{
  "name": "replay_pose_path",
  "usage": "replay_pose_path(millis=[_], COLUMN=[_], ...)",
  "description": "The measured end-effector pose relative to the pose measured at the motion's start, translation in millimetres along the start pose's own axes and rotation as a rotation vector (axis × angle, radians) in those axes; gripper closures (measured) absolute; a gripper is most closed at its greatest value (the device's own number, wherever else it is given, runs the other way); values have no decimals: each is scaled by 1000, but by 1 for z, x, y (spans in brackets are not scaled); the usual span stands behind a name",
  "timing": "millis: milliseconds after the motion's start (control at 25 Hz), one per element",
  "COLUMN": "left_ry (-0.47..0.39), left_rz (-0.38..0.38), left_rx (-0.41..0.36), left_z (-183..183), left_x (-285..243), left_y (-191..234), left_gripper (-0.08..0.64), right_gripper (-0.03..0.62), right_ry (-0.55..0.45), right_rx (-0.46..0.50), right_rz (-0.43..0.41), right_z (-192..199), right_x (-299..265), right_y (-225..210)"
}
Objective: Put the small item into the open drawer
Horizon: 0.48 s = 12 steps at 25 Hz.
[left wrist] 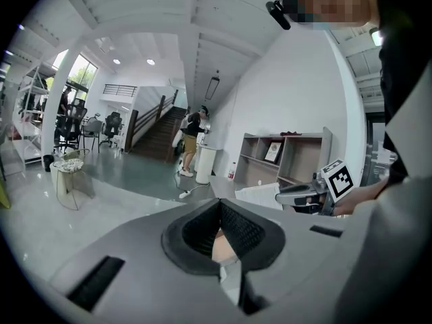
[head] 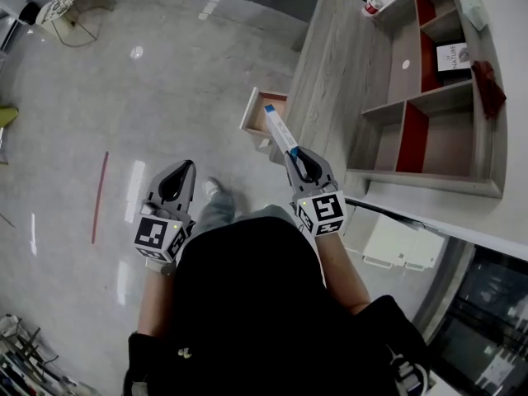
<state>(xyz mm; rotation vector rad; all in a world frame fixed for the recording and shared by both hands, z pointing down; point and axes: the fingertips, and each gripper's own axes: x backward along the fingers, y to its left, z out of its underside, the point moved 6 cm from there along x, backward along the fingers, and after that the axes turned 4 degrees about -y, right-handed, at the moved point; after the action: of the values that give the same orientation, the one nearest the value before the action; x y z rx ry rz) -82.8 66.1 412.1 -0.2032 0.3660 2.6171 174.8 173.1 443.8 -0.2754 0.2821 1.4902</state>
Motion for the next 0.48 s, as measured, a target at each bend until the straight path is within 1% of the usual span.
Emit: replay_pose_path(millis=[160, 320, 480], left_ry=[20, 38, 38], left_rz=[9, -23, -59], left_rx=[2, 31, 46], left_z=[-3, -2, -6], left_x=[-7, -9, -15], left_y=[31, 51, 63], left_gripper=[557, 557, 557], right_gripper=[508, 506, 506], right_ry=[50, 104, 159], right_rx=[-53, -53, -65], right_rz=[31, 41, 33], right_z=[4, 11, 17], right_x=[-38, -66, -91], right_y=[-4, -10, -20])
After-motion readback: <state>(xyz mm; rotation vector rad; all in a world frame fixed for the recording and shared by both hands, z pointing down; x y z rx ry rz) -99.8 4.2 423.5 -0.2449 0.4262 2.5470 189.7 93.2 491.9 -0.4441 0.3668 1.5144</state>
